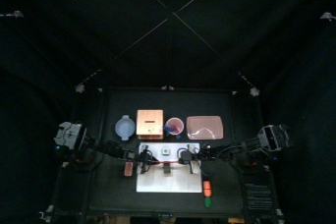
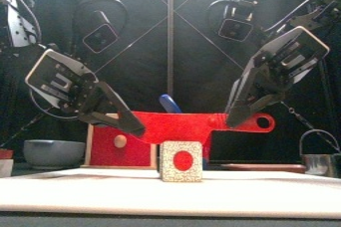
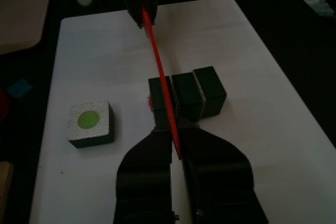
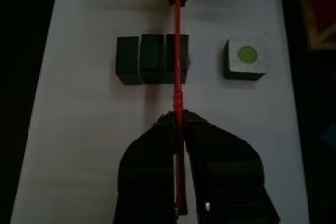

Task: Cut the sushi into 4 pieces with the knife
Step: Cut the sushi into 4 pieces

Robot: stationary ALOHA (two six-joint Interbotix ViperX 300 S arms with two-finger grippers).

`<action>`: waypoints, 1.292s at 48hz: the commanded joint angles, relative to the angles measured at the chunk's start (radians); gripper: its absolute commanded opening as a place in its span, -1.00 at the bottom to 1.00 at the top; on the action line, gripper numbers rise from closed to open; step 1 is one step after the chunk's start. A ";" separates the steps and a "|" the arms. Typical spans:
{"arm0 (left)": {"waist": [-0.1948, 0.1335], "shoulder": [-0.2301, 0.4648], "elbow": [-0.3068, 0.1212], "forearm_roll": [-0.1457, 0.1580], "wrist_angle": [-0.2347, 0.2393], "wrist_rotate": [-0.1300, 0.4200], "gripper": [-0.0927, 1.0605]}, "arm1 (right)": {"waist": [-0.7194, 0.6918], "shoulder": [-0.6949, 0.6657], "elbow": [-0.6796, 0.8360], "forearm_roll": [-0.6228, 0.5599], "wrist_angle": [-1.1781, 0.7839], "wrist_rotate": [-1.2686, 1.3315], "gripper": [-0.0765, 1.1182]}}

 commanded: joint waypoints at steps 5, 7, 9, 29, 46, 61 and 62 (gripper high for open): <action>-0.009 -0.005 -0.021 0.002 -0.008 0.002 -0.22 | 0.012 -0.008 -0.029 0.002 -0.014 -0.003 -0.84; -0.011 -0.005 -0.021 0.002 -0.008 0.002 -0.22 | 0.014 -0.006 -0.031 0.000 -0.014 -0.003 -0.84; -0.012 -0.003 -0.021 0.002 -0.008 0.000 -0.22 | 0.015 -0.003 -0.031 0.000 -0.014 -0.003 -0.84; -0.018 0.072 -0.028 -0.025 -0.008 -0.002 -0.22 | 0.021 0.046 -0.041 0.002 -0.014 -0.002 -0.84; 0.006 0.183 -0.044 -0.069 0.044 0.012 -0.22 | 0.012 0.146 -0.040 0.031 -0.021 -0.005 -0.84; 0.087 0.153 -0.043 -0.040 0.057 0.014 -0.22 | -0.051 0.118 -0.032 0.025 -0.023 -0.006 -0.84; 0.092 0.152 -0.043 -0.035 0.057 0.014 -0.22 | -0.055 0.115 -0.032 0.023 -0.021 -0.006 -0.84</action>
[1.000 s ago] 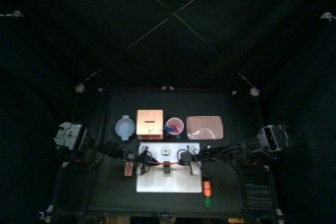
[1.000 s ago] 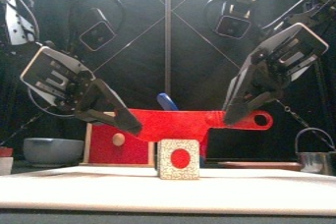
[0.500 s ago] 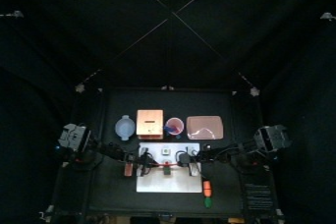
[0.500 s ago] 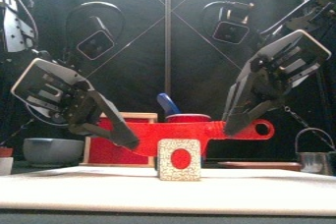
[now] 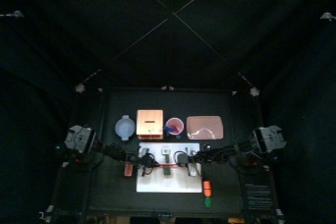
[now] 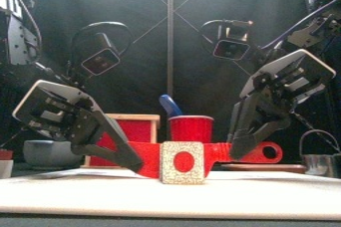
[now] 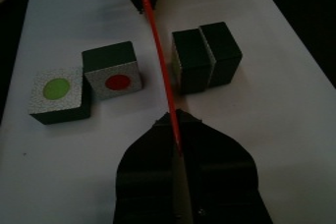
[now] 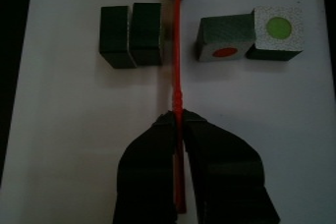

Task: Cut the sushi into 4 pieces with the knife
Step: Cut the sushi into 4 pieces

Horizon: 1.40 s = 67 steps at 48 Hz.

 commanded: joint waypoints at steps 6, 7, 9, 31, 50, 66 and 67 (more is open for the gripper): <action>0.074 -0.015 -0.017 0.032 0.031 0.006 -0.22 | -0.052 -0.025 -0.005 -0.020 -0.002 -0.006 -0.84; 0.075 -0.015 -0.017 0.035 0.031 0.006 -0.22 | -0.054 -0.029 -0.003 -0.020 -0.002 -0.006 -0.84; 0.080 -0.018 -0.017 0.040 0.032 0.006 -0.22 | -0.057 -0.034 -0.003 -0.023 0.000 -0.005 -0.84; 0.057 -0.163 -0.005 0.060 0.046 0.003 -0.22 | -0.054 -0.147 -0.028 -0.057 0.063 -0.006 -0.84; -0.044 -0.206 -0.017 0.058 0.048 -0.002 -0.22 | 0.032 -0.164 -0.028 -0.057 0.061 -0.003 -0.84; -0.083 -0.201 -0.017 0.054 0.048 -0.008 -0.22 | 0.052 -0.160 -0.023 -0.043 0.054 -0.003 -0.84; -0.084 -0.199 -0.017 0.055 0.046 -0.008 -0.22 | 0.055 -0.158 -0.023 -0.043 0.052 -0.003 -0.84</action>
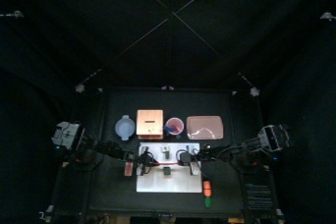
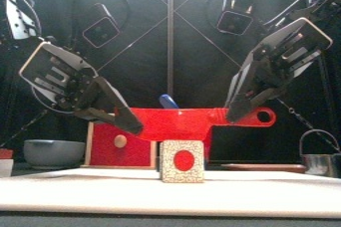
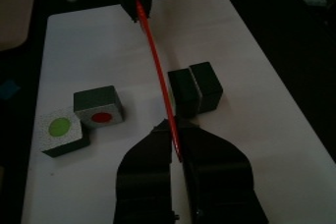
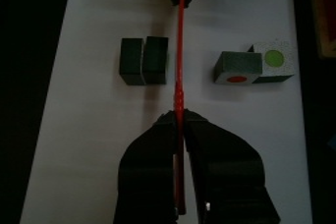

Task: Cut the sushi into 4 pieces with the knife
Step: Cut the sushi into 4 pieces

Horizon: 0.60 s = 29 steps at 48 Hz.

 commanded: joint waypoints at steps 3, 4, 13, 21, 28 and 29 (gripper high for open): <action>-0.023 -0.011 -0.028 0.000 -0.008 0.002 -0.22 | 0.012 -0.025 -0.020 0.008 -0.020 -0.003 -0.84; -0.026 -0.011 -0.028 0.000 -0.008 0.002 -0.22 | 0.014 -0.025 -0.020 0.011 -0.020 -0.003 -0.84; -0.040 -0.008 -0.028 0.000 -0.008 0.000 -0.22 | 0.029 -0.017 -0.020 0.026 -0.020 -0.003 -0.84; -0.051 0.011 -0.031 -0.005 -0.008 0.000 -0.22 | 0.034 0.000 -0.021 0.037 -0.021 -0.003 -0.84; -0.057 0.035 -0.035 -0.006 -0.009 -0.002 -0.22 | 0.037 0.025 -0.025 0.038 -0.023 -0.003 -0.84; -0.058 0.041 -0.038 -0.006 -0.008 -0.002 -0.22 | 0.037 0.028 -0.026 0.040 -0.023 -0.003 -0.84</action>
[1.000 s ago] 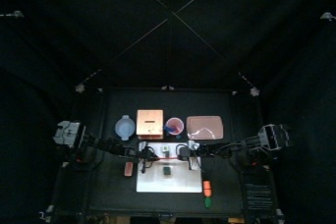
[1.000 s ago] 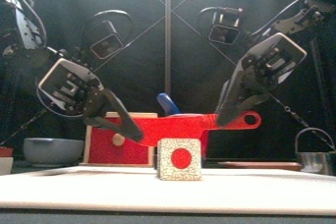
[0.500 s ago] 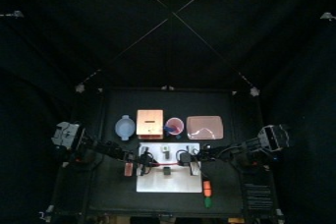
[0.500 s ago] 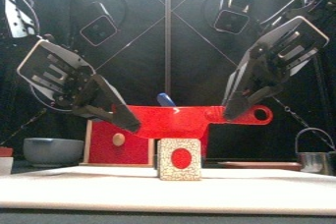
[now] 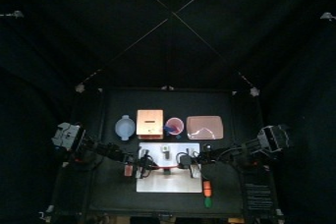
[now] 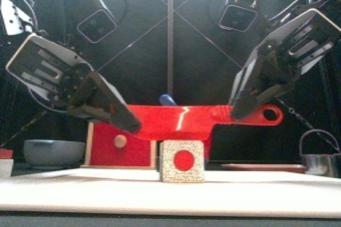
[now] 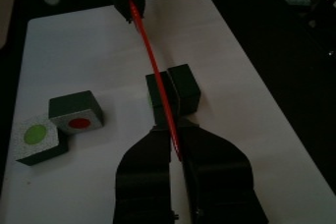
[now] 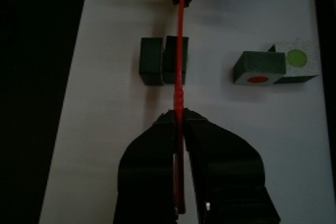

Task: Cut the sushi into 4 pieces with the knife
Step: Cut the sushi into 4 pieces

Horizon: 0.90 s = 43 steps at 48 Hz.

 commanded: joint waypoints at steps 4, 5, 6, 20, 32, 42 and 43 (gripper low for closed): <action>-0.015 0.025 -0.029 0.003 -0.006 0.003 -0.22 | 0.002 0.015 -0.021 0.008 -0.009 -0.003 -0.84; -0.017 0.028 -0.031 0.003 -0.006 0.003 -0.22 | 0.002 0.017 -0.023 0.008 -0.011 -0.003 -0.84; -0.018 0.029 -0.031 0.003 -0.008 0.003 -0.22 | 0.003 0.020 -0.023 0.009 -0.011 -0.003 -0.84; -0.020 0.066 -0.035 -0.014 -0.006 0.005 -0.22 | 0.008 0.058 -0.035 0.014 -0.011 -0.002 -0.84; -0.020 0.160 -0.046 -0.054 -0.006 0.005 -0.22 | 0.012 0.138 -0.043 0.055 -0.011 -0.003 -0.84; -0.035 0.202 -0.060 -0.063 -0.006 0.003 -0.22 | 0.031 0.176 -0.064 0.060 -0.008 -0.003 -0.84; -0.037 0.201 -0.061 -0.061 -0.006 0.003 -0.22 | 0.034 0.178 -0.067 0.060 -0.006 -0.003 -0.84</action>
